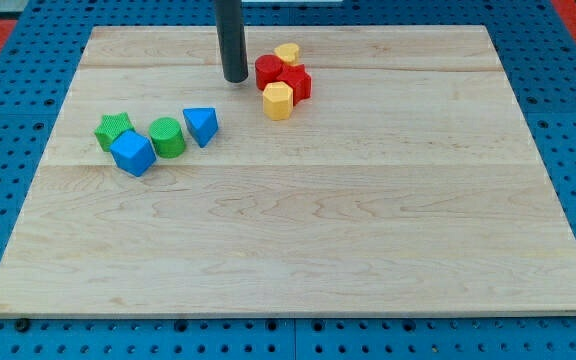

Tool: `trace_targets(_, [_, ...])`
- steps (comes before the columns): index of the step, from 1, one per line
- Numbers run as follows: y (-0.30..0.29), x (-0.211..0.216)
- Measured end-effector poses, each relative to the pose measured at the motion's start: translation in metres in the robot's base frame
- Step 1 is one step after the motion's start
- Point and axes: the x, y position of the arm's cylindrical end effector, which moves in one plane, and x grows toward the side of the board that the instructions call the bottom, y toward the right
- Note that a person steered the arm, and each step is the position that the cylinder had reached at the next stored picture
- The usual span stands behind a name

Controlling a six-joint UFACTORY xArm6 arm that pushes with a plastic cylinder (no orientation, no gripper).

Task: Separate red blocks from yellow blocks

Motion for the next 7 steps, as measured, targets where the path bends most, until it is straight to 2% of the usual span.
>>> trace_targets(1, [-0.032,0.020])
trace_targets(2, [-0.041,0.021])
trace_targets(4, [-0.041,-0.029])
trace_targets(5, [-0.005,-0.034])
trace_targets(7, [0.079,0.007])
